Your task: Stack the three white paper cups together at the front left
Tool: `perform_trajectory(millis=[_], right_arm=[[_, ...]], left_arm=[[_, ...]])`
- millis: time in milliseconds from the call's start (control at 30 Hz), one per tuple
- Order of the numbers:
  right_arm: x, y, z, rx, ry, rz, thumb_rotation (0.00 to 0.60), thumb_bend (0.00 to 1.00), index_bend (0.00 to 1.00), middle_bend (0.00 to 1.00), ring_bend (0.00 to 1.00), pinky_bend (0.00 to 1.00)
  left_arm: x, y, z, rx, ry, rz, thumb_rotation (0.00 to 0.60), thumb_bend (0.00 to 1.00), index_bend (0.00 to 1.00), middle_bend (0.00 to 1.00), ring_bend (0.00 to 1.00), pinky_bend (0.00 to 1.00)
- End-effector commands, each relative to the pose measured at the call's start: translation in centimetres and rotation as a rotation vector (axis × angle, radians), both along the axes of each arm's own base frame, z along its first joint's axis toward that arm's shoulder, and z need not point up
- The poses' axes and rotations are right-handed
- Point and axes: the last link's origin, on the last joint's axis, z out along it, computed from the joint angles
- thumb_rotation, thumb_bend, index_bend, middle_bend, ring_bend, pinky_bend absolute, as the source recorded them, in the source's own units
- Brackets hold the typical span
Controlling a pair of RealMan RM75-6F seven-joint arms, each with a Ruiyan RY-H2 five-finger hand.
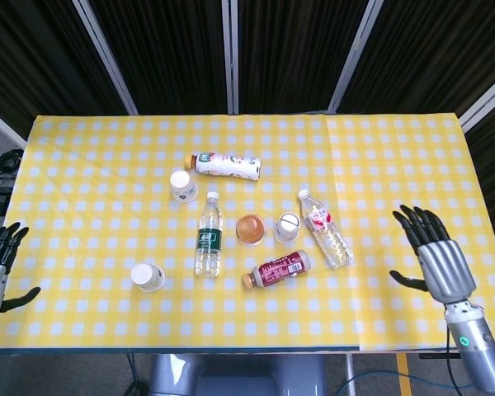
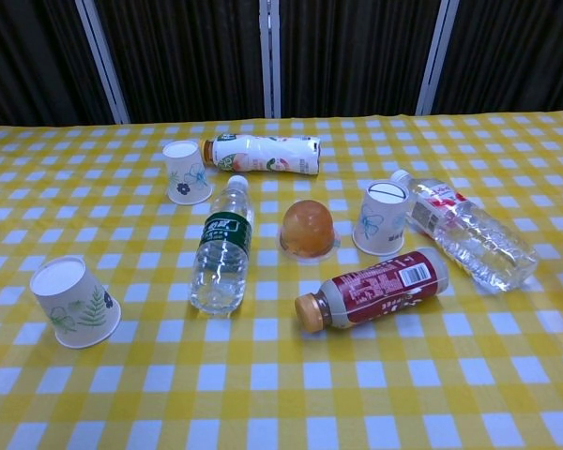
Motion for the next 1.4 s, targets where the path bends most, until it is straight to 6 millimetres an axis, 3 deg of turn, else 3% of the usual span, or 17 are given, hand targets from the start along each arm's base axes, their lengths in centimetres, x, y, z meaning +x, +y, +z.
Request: perform_trajectory(millis=[33, 267, 500, 700, 1400], right_arm=[[5.2, -5.6, -1.1, 0.179, -0.032, 0.064, 0.6, 0.01, 0.12, 0.16, 0.06, 0.22], [8.4, -8.9, -4.2, 0.283, 0.002, 0.078, 0.6, 0.09, 0.16, 0.22, 0.11, 0.26], [11.1, -11.0, -8.4, 0.36, 0.067, 0.087, 0.6, 0.09, 0.18, 0.23, 0.12, 0.26], [11.5, -11.7, -10.8, 0.37, 0.129, 0.067, 0.6, 0.09, 0.18, 0.23, 0.12, 0.26], [12.2, -12.7, -15.0, 0.326, 0.216, 0.025, 0.6, 0.15, 0.23, 0.27, 0.16, 0.31]], left_arm=[[-0.1, 0.3, -0.2, -0.006, 0.006, 0.008, 0.6, 0.0, 0.0, 0.0, 0.0, 0.0], [-0.1, 0.7, -0.4, -0.008, 0.011, 0.018, 0.6, 0.0, 0.0, 0.0, 0.0, 0.0], [-0.4, 0.9, -0.3, -0.01, 0.007, 0.035, 0.6, 0.0, 0.0, 0.0, 0.0, 0.0], [-0.4, 1.0, -0.2, -0.008, 0.003, 0.037, 0.6, 0.0, 0.0, 0.0, 0.0, 0.0], [-0.6, 0.9, -0.1, -0.012, -0.009, 0.041, 0.6, 0.0, 0.0, 0.0, 0.0, 0.0]])
